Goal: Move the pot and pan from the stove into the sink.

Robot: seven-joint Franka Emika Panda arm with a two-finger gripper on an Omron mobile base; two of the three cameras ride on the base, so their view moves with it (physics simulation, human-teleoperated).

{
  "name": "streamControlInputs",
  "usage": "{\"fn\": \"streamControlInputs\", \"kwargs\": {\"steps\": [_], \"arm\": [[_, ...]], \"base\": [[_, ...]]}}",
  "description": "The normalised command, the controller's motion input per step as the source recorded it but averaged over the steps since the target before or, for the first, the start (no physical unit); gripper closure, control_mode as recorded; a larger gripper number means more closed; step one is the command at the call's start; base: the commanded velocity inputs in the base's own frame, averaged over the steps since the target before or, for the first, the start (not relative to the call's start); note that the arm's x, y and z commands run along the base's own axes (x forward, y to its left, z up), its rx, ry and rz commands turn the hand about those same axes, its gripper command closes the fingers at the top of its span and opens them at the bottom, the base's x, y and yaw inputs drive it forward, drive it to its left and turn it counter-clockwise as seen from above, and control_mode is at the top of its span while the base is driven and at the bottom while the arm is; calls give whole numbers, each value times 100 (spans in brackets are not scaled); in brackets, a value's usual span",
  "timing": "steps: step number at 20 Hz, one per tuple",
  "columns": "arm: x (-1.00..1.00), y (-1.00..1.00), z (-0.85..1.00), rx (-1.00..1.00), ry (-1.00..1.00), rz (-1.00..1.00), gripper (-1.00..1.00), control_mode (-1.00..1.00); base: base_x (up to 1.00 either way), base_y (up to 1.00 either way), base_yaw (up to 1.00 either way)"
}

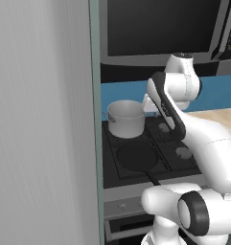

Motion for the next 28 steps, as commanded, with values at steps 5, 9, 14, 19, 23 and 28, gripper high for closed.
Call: {"fn": "streamControlInputs", "kwargs": {"steps": [5, 9, 14, 19, 23, 28], "arm": [[-20, 0, 0, 0, -3, 0, -100, -100], [-35, 0, -3, 0, 0, 2, -100, -100], [-40, 0, -9, -1, 0, 5, -100, -100], [-39, 1, -17, -4, 2, 5, -100, -100], [-22, 6, -25, -8, 3, 5, -100, -100], [-3, 0, -38, -12, 2, 5, -100, -100]], "base": [[0, 0, 0], [0, 0, 0], [0, 0, 0], [0, 0, 0], [0, 0, 0], [0, 0, 0]]}}
